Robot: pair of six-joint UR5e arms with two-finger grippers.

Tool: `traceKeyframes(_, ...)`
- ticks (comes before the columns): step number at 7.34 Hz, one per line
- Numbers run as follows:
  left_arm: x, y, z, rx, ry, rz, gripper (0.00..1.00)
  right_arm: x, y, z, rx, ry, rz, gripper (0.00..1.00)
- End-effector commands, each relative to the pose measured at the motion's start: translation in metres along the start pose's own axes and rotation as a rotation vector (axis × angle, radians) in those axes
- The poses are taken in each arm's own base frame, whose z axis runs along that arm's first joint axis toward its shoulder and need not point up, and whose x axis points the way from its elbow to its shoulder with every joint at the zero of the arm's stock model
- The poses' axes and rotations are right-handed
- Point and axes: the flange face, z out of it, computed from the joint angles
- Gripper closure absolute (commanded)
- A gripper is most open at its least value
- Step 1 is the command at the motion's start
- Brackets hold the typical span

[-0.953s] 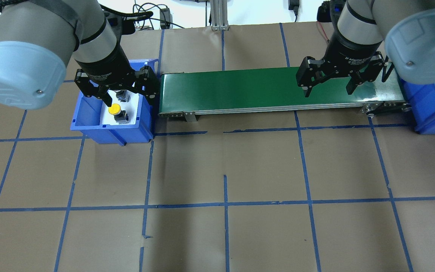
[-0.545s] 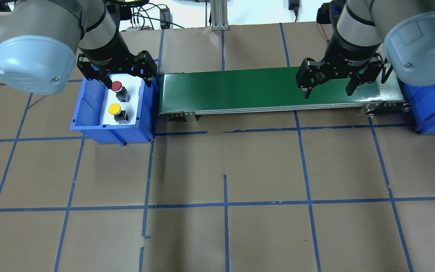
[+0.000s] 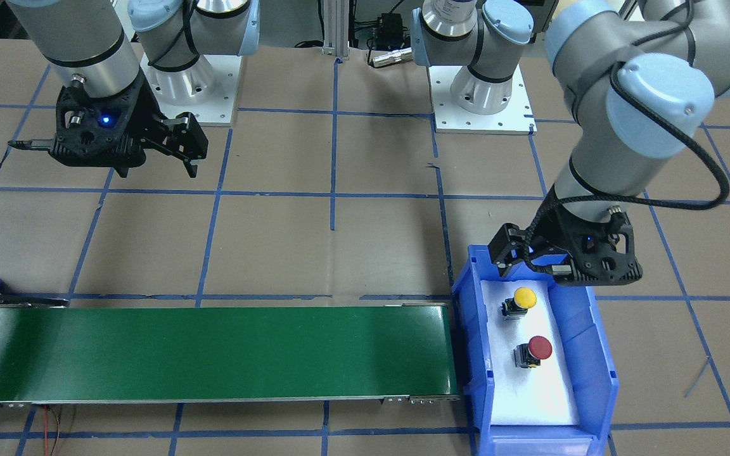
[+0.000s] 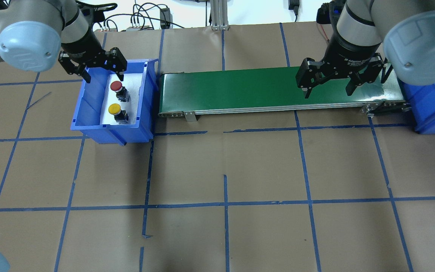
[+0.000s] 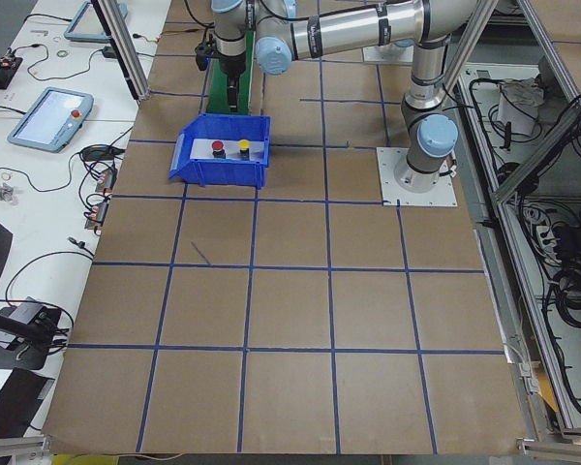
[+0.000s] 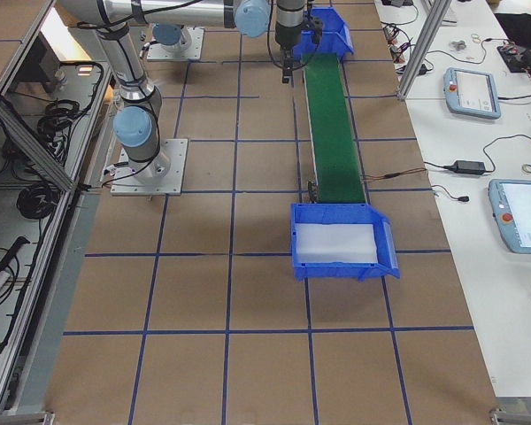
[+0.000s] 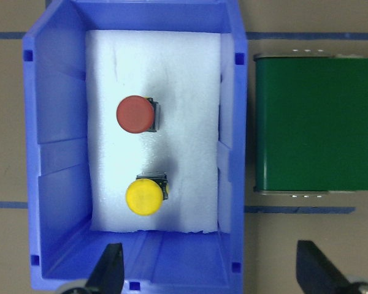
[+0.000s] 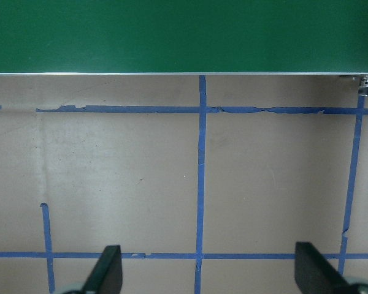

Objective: Transport two buttons from left to right
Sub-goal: 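Move the left gripper over the yellow button in the bin, then lower the left gripper onto the yellow button and close it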

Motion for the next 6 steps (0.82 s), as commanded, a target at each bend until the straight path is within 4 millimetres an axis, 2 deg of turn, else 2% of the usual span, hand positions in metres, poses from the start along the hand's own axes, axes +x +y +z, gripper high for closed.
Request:
traceKeyframes(1,-0.019,0.011,0.058,-0.037,0.008,0.028,0.05,0.0,0.0,0.0,0.002,0.0,0.0,0.0)
traceKeyframes(2,-0.018,0.015,0.075,-0.025,0.007,0.031,0.05,0.0,0.0,0.0,0.002,0.0,0.0,0.0)
traceKeyframes(4,-0.019,0.007,0.111,-0.051,0.011,0.039,0.1,0.0,0.0,0.0,0.002,0.0,-0.001,0.0)
traceKeyframes(6,-0.02,0.003,0.115,-0.034,0.013,0.039,0.14,0.0,0.0,0.0,0.002,0.0,-0.001,0.0)
